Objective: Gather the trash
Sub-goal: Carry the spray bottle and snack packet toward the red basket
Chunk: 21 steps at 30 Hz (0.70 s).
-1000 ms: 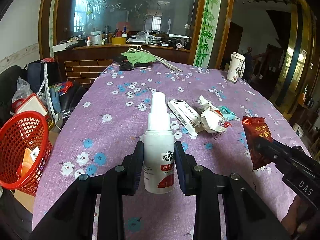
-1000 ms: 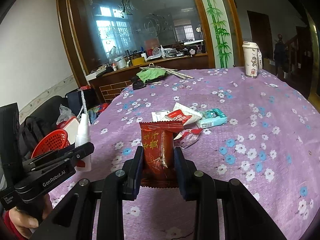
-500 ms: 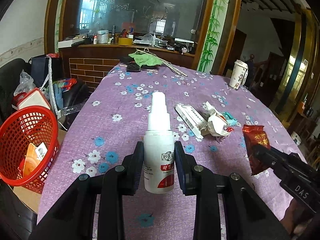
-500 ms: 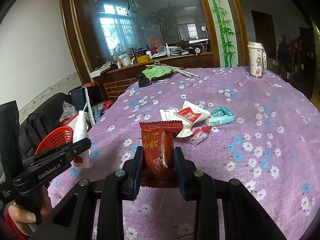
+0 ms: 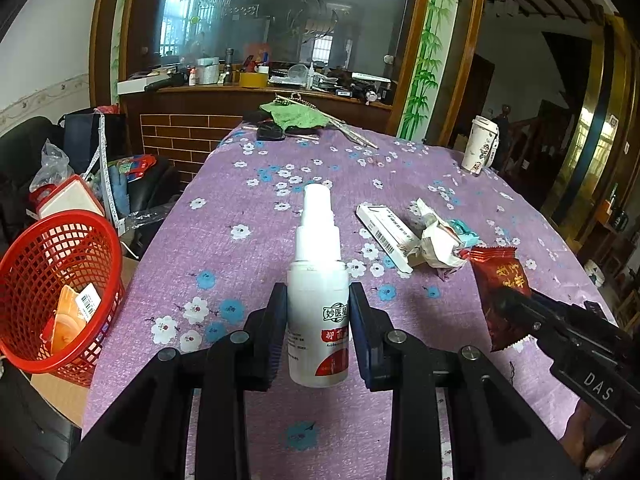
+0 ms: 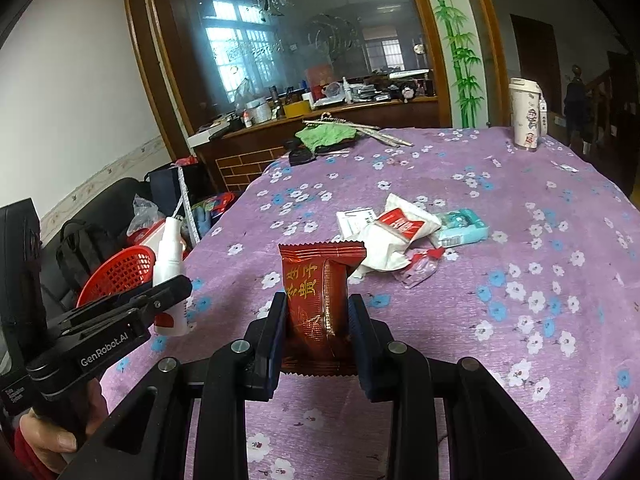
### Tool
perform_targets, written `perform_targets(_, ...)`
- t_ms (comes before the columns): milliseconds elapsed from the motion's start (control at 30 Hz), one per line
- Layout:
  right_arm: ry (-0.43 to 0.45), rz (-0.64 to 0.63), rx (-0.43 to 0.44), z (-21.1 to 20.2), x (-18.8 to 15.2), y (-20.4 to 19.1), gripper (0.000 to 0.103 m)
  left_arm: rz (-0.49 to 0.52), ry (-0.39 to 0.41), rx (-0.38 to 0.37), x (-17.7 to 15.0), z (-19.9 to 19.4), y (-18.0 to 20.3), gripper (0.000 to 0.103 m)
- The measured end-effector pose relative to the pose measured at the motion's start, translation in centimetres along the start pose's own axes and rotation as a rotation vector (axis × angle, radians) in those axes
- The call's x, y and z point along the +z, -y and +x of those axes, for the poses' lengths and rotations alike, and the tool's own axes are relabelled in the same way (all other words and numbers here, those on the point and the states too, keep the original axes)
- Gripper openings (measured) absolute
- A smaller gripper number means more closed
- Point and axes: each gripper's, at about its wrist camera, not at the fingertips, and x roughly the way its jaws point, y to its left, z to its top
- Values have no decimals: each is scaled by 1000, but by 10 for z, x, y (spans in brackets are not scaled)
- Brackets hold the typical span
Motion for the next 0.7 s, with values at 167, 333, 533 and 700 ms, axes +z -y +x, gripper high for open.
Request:
perform_targets(167,-12,-14,13,4,-2,-6,32,0,-10,13,-1,3,-2,29)
perform_targets(333,-31,-14,24,9,-5,-8,32,-7,-25,23,-2,8,-4,29)
perform_targets(533,-42,-11,26,12,-7,-7,32,-6,-31,28,-3,12,-6,29)
perform_targets(700,-43,-16,29,12,-8,-7,32,-7,-30,26,-2,12,-6,29)
